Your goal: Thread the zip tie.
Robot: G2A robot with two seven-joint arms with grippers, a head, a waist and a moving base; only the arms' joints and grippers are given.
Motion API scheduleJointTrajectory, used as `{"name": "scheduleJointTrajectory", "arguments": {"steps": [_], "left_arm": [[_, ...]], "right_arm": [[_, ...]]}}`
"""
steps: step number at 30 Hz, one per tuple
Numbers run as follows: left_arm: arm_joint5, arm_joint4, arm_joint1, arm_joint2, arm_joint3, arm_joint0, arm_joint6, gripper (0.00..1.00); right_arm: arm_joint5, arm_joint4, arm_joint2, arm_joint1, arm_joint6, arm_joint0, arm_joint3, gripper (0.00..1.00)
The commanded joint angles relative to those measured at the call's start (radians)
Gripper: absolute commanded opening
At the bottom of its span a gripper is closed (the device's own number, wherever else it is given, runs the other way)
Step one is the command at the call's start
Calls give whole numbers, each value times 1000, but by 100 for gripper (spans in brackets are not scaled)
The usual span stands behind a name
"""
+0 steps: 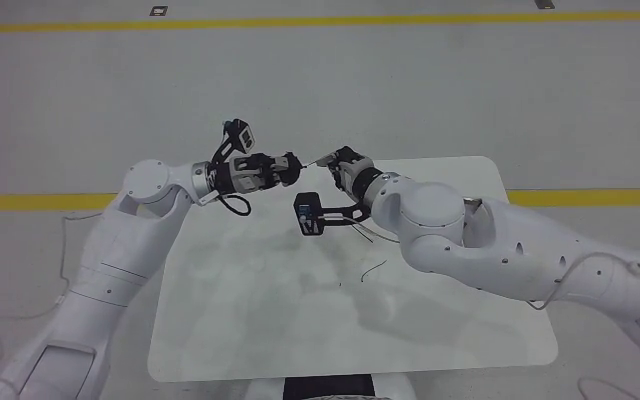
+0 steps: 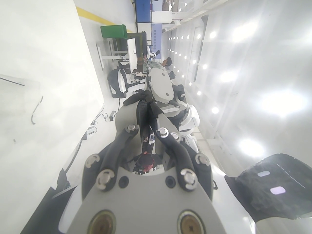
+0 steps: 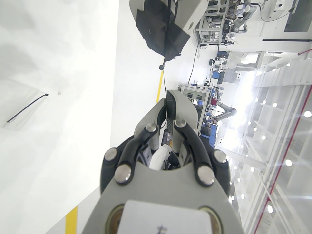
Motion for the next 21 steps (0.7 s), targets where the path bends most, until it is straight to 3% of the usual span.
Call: {"name": "scheduleJointTrajectory", "arguments": {"steps": [1, 21], "left_arm": [[0, -1, 0, -2, 0, 1, 1, 0], [-1, -4, -1, 8, 0, -7, 1, 0]], "right_arm": [[0, 0, 0, 0, -1, 0, 0, 0], [0, 0, 0, 1, 4, -3, -3, 0]]}}
